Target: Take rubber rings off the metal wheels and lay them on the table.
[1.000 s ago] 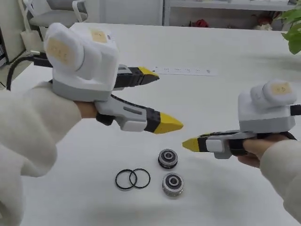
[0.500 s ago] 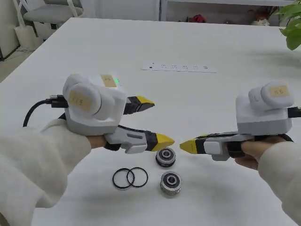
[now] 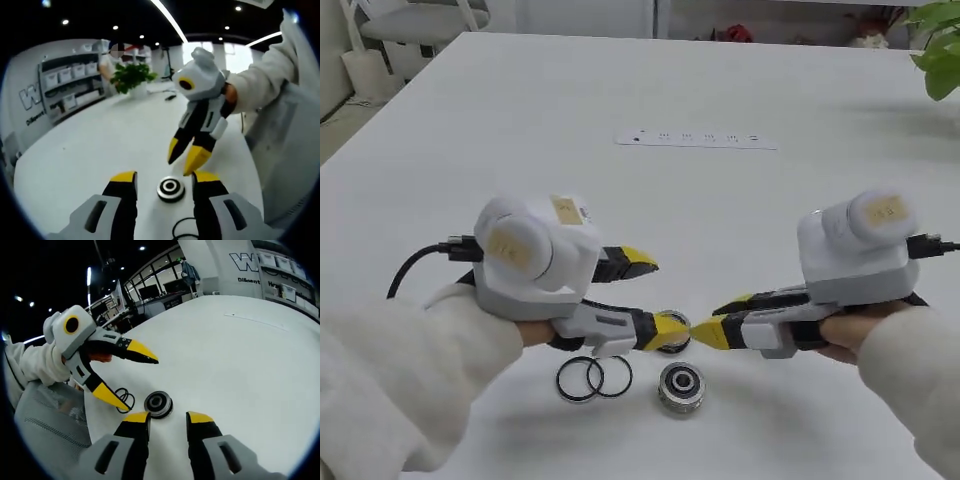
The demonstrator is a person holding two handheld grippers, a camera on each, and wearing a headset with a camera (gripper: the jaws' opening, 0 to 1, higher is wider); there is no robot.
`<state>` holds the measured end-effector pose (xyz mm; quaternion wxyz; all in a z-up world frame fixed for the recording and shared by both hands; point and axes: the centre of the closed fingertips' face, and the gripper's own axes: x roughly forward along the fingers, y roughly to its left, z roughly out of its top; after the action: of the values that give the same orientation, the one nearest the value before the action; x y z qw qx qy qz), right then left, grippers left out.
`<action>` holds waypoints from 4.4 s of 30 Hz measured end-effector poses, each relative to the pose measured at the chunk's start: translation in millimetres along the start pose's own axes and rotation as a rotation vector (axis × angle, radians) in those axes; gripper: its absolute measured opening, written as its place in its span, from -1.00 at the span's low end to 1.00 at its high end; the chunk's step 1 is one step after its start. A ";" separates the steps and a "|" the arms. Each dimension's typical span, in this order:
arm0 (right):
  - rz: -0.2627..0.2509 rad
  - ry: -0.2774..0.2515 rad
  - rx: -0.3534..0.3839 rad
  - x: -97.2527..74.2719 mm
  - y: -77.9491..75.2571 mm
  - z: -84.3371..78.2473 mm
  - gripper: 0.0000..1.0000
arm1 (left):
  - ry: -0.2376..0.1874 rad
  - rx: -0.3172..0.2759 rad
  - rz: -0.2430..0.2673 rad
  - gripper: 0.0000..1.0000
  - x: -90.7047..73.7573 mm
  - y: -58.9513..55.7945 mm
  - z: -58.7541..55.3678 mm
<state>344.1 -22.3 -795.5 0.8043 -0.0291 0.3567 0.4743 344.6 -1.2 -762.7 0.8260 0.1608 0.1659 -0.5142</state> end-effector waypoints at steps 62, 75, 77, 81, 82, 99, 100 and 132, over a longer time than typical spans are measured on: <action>-0.012 0.038 -0.238 18.7 4.1 -10.9 -1.00 | 0.056 -0.123 0.032 -0.71 14.6 -6.8 -26.7; -0.003 0.014 0.037 16.1 -1.0 -11.1 -1.00 | 0.060 -0.087 0.032 -0.71 13.6 -6.6 -27.9; -0.002 0.012 0.046 15.8 -0.5 -10.9 -1.00 | 0.060 -0.089 0.032 -0.71 13.3 -6.5 -27.8; -0.003 0.005 0.081 14.8 -1.5 -9.8 -1.00 | 0.061 -0.090 0.030 -0.72 13.3 -6.1 -28.0; -0.002 -0.001 0.086 13.8 -1.9 -8.1 -1.00 | 0.061 -0.090 0.030 -0.72 13.4 -6.1 -28.1; 0.008 -0.042 0.176 11.5 5.2 2.8 -1.00 | 0.053 -0.104 0.031 -0.72 13.4 -4.2 -29.4; -0.004 -0.035 0.174 11.6 5.1 2.1 -1.00 | 0.053 -0.104 0.031 -0.72 13.4 -4.2 -29.3; -0.008 -0.028 0.163 13.1 6.5 6.8 -1.00 | 0.049 -0.113 0.035 -0.73 13.7 -4.4 -28.9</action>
<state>346.6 -6.4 -796.4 0.8108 0.0419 0.3827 0.4408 343.2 -1.4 -794.9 0.8384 0.1292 0.2119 -0.4854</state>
